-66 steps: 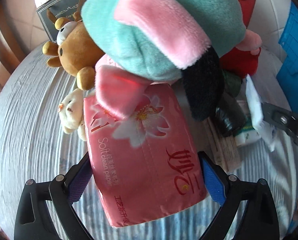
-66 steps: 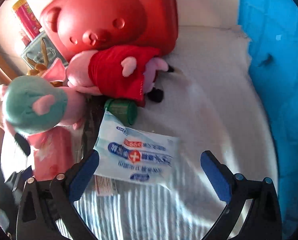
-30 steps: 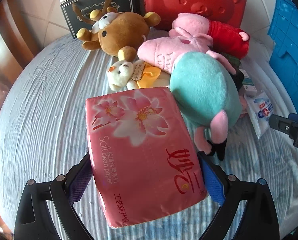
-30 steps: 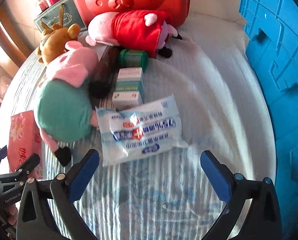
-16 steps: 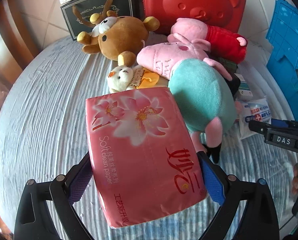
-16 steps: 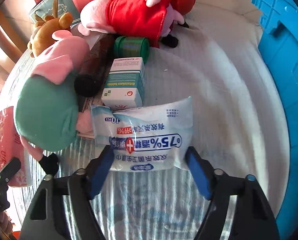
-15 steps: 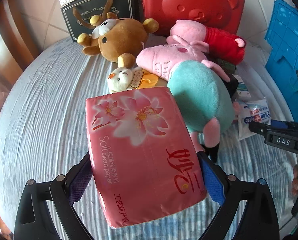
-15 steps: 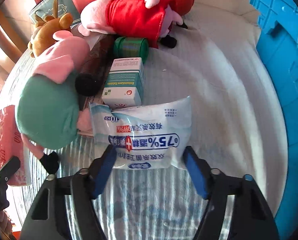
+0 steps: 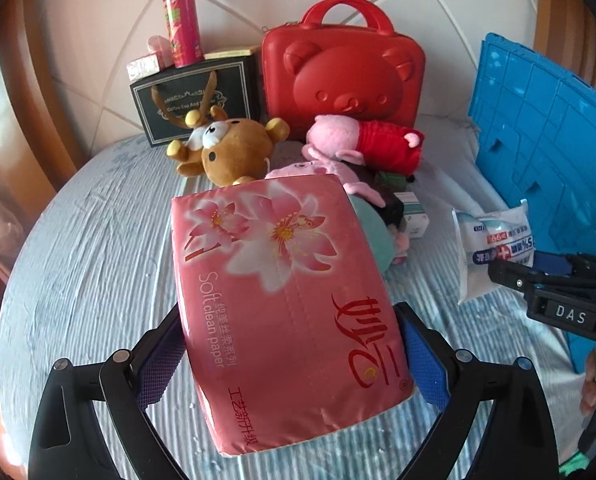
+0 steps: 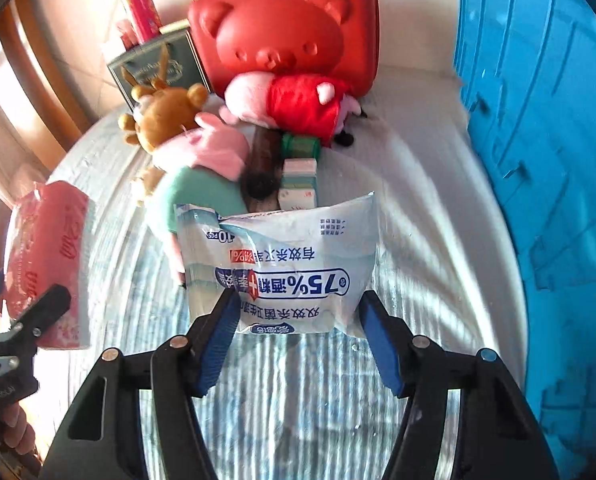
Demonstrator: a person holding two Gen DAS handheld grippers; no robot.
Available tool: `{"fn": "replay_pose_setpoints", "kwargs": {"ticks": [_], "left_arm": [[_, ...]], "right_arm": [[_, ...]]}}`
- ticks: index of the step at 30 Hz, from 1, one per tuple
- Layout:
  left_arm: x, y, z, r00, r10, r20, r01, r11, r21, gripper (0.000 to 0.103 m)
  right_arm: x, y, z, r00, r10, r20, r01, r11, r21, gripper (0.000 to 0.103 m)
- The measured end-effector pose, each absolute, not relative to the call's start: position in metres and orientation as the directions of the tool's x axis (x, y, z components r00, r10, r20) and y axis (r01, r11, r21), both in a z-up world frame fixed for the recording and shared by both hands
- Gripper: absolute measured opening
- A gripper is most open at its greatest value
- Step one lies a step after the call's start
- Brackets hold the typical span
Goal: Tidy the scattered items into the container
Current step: 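Carry the tissue pack in the left tool while the right tool carries the wipes pack to the bin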
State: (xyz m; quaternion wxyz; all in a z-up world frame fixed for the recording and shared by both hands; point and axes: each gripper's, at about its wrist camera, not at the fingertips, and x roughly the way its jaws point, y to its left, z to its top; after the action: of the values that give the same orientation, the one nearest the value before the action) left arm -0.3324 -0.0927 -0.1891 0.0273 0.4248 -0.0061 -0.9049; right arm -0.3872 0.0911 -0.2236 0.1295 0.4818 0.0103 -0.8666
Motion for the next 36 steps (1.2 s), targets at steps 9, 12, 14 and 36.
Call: {"fn": "replay_pose_setpoints", "kwargs": {"ticks": [9,12,14,36], "left_arm": [[-0.298,-0.086,-0.143,-0.717,0.011,-0.697,-0.022,-1.0,0.008,0.098],[-0.288,-0.076,-0.129,-0.743,0.035,-0.668,-0.049,-0.999,0.002,0.098],[-0.283,-0.065,-0.118,-0.76,0.048,-0.648,-0.068,-0.998,0.006,0.098],[-0.26,0.248,0.021,-0.888,0.27,-0.373,-0.29,-0.957,-0.002,0.098]], "right_arm": [[-0.329,0.082,-0.152,-0.646,-0.198,-0.737,0.203,-0.975,0.084,0.061],[-0.311,0.087,-0.13,-0.686,-0.187,-0.704,0.188,-0.979,0.078,0.061],[-0.299,0.095,-0.116,-0.714,-0.179,-0.677,0.18,-0.981,0.069,0.061],[-0.237,0.397,-0.008,-0.908,0.002,-0.418,-0.031,-0.998,0.063,0.061]]}}
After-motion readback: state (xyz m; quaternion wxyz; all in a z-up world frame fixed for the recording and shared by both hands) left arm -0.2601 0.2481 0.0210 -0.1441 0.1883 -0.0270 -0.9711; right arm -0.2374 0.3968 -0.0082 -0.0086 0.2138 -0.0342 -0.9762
